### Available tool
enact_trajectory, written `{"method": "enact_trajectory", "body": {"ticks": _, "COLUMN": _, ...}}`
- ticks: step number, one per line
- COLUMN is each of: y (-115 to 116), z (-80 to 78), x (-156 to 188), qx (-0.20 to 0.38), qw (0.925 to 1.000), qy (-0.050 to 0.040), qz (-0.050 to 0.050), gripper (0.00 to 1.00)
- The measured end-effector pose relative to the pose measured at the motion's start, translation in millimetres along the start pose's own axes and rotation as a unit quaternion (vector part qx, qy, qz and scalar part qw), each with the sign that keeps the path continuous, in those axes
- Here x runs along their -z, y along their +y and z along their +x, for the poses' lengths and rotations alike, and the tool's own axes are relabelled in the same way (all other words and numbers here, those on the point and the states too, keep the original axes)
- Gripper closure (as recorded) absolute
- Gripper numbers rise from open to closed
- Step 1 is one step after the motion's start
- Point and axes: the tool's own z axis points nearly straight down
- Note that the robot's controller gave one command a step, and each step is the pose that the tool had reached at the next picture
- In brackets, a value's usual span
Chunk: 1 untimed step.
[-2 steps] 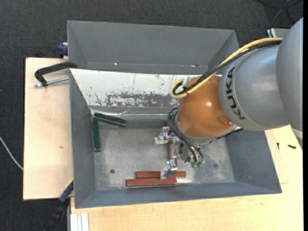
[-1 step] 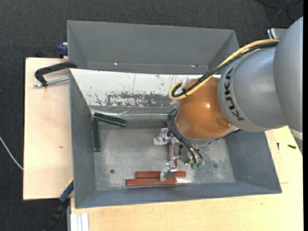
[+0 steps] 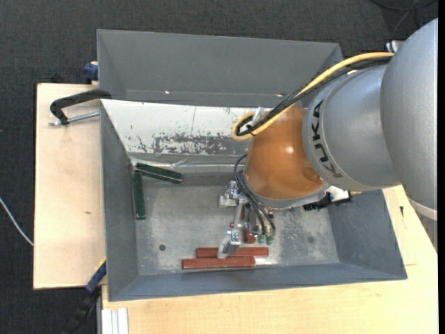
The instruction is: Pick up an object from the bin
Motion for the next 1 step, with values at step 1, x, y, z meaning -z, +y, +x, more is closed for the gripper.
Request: {"method": "enact_trajectory", "body": {"ticks": 1, "y": 3.9, "z": -7.8, "x": -23.1, "qx": 0.128, "qw": 0.9917, "qy": -0.0011, "qz": -0.002, "gripper": 0.0}}
